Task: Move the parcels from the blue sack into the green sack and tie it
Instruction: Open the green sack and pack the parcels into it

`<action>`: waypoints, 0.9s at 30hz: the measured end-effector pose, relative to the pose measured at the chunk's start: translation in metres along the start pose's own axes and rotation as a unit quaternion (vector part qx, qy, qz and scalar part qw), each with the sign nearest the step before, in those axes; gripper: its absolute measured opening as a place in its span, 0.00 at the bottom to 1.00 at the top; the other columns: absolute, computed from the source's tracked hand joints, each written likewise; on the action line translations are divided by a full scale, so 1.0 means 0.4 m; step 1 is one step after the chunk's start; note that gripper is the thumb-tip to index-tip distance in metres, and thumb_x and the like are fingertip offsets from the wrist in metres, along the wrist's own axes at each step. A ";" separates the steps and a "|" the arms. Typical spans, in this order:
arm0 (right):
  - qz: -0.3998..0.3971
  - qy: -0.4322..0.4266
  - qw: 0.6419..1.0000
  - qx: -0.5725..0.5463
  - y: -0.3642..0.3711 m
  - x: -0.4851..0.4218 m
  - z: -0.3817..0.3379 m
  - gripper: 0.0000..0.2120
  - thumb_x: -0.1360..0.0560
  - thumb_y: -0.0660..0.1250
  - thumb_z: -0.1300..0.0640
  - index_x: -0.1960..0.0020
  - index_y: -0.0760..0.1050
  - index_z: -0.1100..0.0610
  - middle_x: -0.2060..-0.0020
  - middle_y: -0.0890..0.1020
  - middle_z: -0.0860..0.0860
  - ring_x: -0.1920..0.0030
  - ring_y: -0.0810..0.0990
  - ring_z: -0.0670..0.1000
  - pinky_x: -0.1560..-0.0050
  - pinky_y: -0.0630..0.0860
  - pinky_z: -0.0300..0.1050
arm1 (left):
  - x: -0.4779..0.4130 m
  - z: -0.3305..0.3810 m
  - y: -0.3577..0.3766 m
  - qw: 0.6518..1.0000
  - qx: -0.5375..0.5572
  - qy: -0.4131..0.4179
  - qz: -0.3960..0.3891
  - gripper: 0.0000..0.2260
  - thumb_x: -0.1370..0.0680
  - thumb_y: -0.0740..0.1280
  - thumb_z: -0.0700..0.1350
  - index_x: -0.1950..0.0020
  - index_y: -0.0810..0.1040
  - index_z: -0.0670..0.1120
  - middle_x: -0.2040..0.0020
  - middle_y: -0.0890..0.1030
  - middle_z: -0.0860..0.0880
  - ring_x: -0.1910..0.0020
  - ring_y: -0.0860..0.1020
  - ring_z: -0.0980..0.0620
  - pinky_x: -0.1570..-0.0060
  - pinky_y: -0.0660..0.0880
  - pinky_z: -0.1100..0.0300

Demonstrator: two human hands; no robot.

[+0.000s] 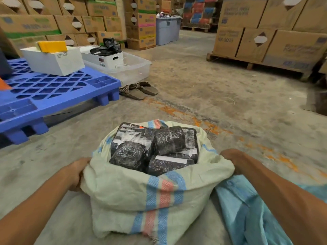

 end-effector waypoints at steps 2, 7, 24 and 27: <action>0.024 0.002 0.998 0.051 0.003 -0.088 -0.010 0.19 0.15 0.56 0.56 0.30 0.71 0.65 0.31 0.74 0.58 0.35 0.76 0.60 0.44 0.75 0.45 | -0.021 0.027 0.017 0.998 -0.049 0.026 0.021 0.15 0.21 0.65 0.47 0.46 0.79 0.35 0.51 0.82 0.37 0.55 0.80 0.39 0.51 0.78 0.47; 0.177 0.010 0.974 0.142 -0.021 -0.062 -0.073 0.10 0.26 0.66 0.52 0.59 0.74 0.59 0.56 0.79 0.54 0.60 0.77 0.53 0.56 0.73 0.46 | -0.094 0.071 -0.018 0.995 -0.020 0.079 0.051 0.14 0.19 0.61 0.46 0.42 0.76 0.36 0.53 0.79 0.37 0.57 0.77 0.39 0.51 0.75 0.47; 0.178 -0.111 0.936 -0.283 -0.053 -0.085 -0.200 0.12 0.22 0.68 0.62 0.63 0.76 0.65 0.67 0.74 0.56 0.65 0.72 0.52 0.63 0.67 0.48 | -0.023 0.263 0.041 0.954 0.062 0.277 0.092 0.12 0.18 0.63 0.38 0.35 0.77 0.40 0.40 0.78 0.43 0.53 0.77 0.46 0.48 0.76 0.51; 0.152 -0.159 0.918 -0.329 -0.070 -0.003 -0.287 0.09 0.25 0.70 0.60 0.60 0.78 0.65 0.67 0.78 0.62 0.63 0.73 0.53 0.63 0.69 0.47 | 0.048 0.279 0.028 0.951 0.071 0.293 0.073 0.08 0.19 0.63 0.36 0.42 0.79 0.39 0.48 0.78 0.41 0.55 0.77 0.45 0.52 0.76 0.51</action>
Point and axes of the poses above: each hand's wrist, its own x-axis away from the middle knuckle, its own y-axis out of the palm, z = x × y, the point moved 7 cm from there along -x, towards the middle knuckle
